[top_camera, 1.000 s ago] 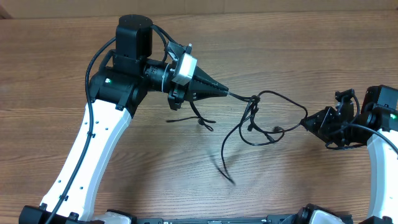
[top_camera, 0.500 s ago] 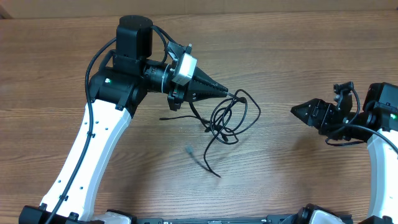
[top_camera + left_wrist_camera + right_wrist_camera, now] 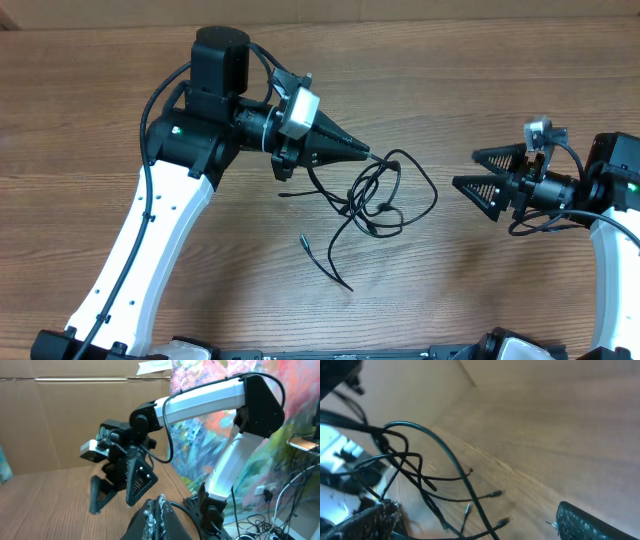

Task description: Untangle cables

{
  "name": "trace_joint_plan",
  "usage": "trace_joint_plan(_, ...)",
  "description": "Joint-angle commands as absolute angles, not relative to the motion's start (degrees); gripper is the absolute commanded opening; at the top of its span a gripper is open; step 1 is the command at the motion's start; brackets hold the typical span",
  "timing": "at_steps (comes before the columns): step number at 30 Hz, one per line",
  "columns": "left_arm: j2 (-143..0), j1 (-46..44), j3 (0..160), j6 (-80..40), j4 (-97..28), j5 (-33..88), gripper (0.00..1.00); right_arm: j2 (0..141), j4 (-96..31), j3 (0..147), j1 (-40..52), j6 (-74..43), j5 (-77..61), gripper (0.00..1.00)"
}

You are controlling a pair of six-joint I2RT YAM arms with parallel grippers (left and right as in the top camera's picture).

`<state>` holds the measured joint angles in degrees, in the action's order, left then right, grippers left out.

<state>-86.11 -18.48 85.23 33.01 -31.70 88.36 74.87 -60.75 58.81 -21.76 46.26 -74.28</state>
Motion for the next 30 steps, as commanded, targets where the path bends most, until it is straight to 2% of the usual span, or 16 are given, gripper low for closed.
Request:
trace_joint_plan(1,-85.06,-20.86,86.52,32.58,-31.62,90.52,0.04,74.91,-60.53,59.27,-18.81,57.43,-78.35,1.00)
trace_joint_plan(5,-85.06,-23.18,86.52,32.56,-31.05,89.58,0.04,74.91,-60.49,59.27,-13.96,60.34,-77.32,0.95)
trace_joint_plan(6,-85.06,-23.66,86.52,32.56,-31.05,88.90,0.04,74.91,-60.16,59.27,-12.58,60.31,-76.23,0.91)
trace_joint_plan(7,-85.06,-24.16,86.52,32.51,-31.09,88.55,0.04,74.91,-59.83,59.27,-10.41,60.29,-73.36,0.78)
trace_joint_plan(13,-85.06,-24.84,86.52,31.66,-31.11,89.45,0.04,74.94,-59.92,59.27,-7.01,60.05,-70.96,0.76)
trace_joint_plan(16,-85.06,-25.08,86.52,31.68,-31.09,89.38,0.04,74.94,-60.36,59.27,-6.07,60.05,-71.00,0.66)
trace_joint_plan(18,-85.06,-25.10,86.52,31.66,-31.14,88.95,0.04,74.94,-60.97,59.27,-5.78,59.57,-71.26,0.45)
trace_joint_plan(20,-85.06,-25.12,86.52,31.66,-31.27,88.23,0.04,74.94,-61.39,59.27,-5.78,57.74,-72.07,0.04)
trace_joint_plan(28,-85.06,-26.63,86.52,31.27,-32.01,87.81,0.04,74.94,-59.33,59.27,-5.78,46.54,-73.52,0.04)
trace_joint_plan(30,-85.06,-27.40,86.52,31.24,-33.63,84.51,0.04,74.91,-57.80,59.29,-5.80,43.94,-75.68,0.04)
